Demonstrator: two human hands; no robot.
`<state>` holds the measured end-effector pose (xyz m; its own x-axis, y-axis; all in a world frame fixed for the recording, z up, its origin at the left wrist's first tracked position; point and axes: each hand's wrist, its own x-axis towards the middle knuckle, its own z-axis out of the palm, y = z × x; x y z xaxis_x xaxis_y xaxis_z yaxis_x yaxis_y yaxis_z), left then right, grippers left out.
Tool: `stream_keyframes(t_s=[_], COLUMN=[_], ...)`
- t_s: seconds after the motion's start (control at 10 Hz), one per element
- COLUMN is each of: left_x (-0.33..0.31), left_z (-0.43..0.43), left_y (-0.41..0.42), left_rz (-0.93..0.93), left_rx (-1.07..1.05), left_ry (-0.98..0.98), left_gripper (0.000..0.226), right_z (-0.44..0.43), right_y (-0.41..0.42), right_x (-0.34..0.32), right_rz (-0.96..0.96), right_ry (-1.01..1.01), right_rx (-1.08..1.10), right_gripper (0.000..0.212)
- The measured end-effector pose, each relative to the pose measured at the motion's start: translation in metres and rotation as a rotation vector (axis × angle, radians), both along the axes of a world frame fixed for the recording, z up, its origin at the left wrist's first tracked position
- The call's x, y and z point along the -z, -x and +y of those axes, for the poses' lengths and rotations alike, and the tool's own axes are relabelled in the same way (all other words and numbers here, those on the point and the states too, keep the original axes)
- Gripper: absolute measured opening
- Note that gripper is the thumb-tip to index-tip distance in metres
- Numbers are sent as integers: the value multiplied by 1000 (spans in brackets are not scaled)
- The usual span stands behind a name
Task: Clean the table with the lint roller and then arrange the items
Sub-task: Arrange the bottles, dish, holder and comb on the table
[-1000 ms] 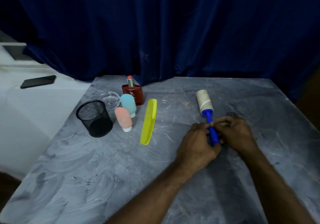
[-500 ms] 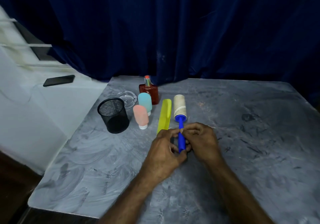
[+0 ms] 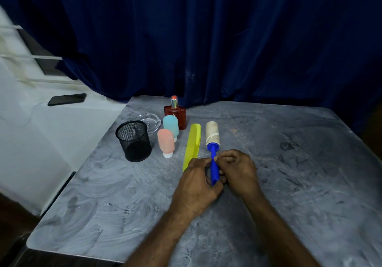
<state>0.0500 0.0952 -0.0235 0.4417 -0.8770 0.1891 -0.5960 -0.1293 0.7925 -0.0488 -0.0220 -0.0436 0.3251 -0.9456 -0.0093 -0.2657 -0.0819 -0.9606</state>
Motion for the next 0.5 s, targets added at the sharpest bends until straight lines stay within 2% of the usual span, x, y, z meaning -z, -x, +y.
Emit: stream_keyframes(t_s=[0.4,0.5], left_x=[4,-1], left_z=[8,15], left_y=[-3,-3], left_rz=[-81,-109], left_rx=[-35,-47], left_ry=[-6,87], left_gripper=[69,62], right_z=[8,11], right_y=[7,15], right_x=[-4,-13], right_rz=[-25,-2], right_ry=[29,111], right_rx=[10,31], right_gripper=[13,19])
